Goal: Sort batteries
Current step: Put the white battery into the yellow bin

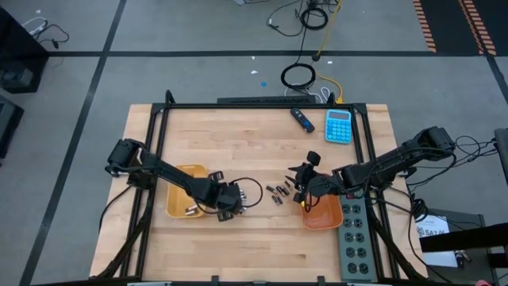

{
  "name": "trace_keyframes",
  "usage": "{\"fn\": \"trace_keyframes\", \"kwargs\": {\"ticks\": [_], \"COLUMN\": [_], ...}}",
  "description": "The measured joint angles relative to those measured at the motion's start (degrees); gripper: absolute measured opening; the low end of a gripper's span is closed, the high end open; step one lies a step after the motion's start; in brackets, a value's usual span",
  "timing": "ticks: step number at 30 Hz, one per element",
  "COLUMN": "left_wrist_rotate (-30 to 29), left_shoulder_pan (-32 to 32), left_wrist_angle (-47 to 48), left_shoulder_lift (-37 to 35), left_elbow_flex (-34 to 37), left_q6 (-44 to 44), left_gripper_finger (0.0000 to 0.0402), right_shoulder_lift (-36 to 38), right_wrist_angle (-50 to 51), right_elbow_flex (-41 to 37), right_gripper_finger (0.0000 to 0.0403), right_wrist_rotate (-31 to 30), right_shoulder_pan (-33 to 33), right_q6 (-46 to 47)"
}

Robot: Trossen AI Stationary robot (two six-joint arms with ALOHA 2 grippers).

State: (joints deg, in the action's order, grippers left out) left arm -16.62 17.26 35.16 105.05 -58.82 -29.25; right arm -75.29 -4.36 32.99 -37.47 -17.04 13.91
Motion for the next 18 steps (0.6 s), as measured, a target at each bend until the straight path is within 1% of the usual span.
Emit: {"fn": "trace_keyframes", "kwargs": {"ticks": [3,5,6,9,14,18], "left_wrist_rotate": [0.08,0.79,1.45,1.45,-0.34,-3.64], "left_shoulder_pan": [-0.33,-0.8,-1.02,-1.26,-1.48,-1.5], "left_wrist_angle": [0.08,0.27,0.28,0.3,2.05,9.01], "left_shoulder_lift": [1.24,1.8,2.06,2.2,2.06,1.86], "left_elbow_flex": [-0.02,-0.05,-0.15,-0.16,-0.55,-3.17], "left_q6": [0.03,0.78,1.75,3.8,4.27,4.2], "left_gripper_finger": [0.0136,0.0124,0.0109,0.0041,0.0041,0.0041], "right_shoulder_lift": [0.0,0.0,0.0,0.0,0.0,0.0], "right_wrist_angle": [0.0,-0.02,-0.04,-0.07,-0.1,-0.13], "right_elbow_flex": [0.0,0.0,0.0,0.0,0.0,0.0], "right_gripper_finger": [0.013,0.013,0.013,0.013,0.013,0.013], "right_wrist_rotate": [0.01,0.0,0.02,0.0,0.0,-0.02], "right_shoulder_pan": [0.0,0.0,0.0,0.0,0.0,0.0], "right_q6": [0.0,0.0,0.0,0.0,0.0,-0.01]}}
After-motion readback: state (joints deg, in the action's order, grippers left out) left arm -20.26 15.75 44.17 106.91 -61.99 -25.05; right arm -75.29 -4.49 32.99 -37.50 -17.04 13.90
